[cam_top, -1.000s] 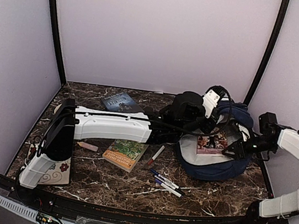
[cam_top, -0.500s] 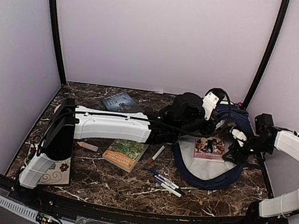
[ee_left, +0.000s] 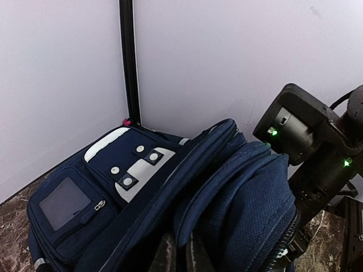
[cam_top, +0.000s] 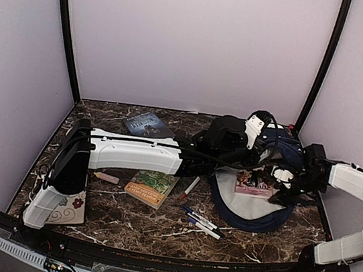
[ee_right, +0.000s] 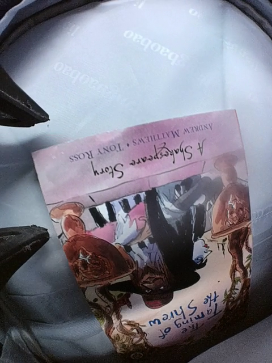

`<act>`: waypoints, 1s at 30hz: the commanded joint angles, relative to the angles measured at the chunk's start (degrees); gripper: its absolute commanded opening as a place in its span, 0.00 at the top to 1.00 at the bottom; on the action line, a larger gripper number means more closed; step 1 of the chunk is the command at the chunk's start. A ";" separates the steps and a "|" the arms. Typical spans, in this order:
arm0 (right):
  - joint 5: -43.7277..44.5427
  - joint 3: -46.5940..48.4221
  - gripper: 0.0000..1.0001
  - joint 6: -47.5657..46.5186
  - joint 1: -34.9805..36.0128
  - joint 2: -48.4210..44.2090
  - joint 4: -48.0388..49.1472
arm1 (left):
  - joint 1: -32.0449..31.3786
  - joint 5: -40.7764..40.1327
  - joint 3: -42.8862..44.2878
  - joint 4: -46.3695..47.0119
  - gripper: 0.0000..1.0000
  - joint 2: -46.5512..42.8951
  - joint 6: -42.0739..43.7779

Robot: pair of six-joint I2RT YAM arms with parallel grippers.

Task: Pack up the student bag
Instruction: Adjust the book in the largest pocket of the bag.

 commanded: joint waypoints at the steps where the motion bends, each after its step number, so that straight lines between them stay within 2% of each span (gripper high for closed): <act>1: 2.77 -2.21 0.39 -4.91 0.41 -5.58 -0.94 | 0.47 -2.52 -0.22 4.87 1.00 -7.13 0.42; 7: 8.68 -2.61 0.40 -2.27 2.41 -5.31 6.01 | 0.46 -1.07 0.11 5.68 1.00 -7.07 -0.04; 16: 8.62 -2.75 0.39 -5.95 6.28 -0.88 7.38 | 0.44 -0.86 0.67 4.64 1.00 -7.16 -0.19; 24: 13.00 -3.69 0.40 -1.22 8.73 2.41 16.66 | 0.41 -0.16 0.79 4.29 1.00 -7.27 -0.21; 28: 18.04 -3.66 0.45 6.39 8.83 4.68 26.83 | 0.40 -0.21 0.93 4.00 1.00 -7.35 0.16; 30: 19.28 -2.49 0.46 7.01 8.83 6.75 30.20 | 0.44 -0.21 0.87 3.83 1.00 -7.48 0.17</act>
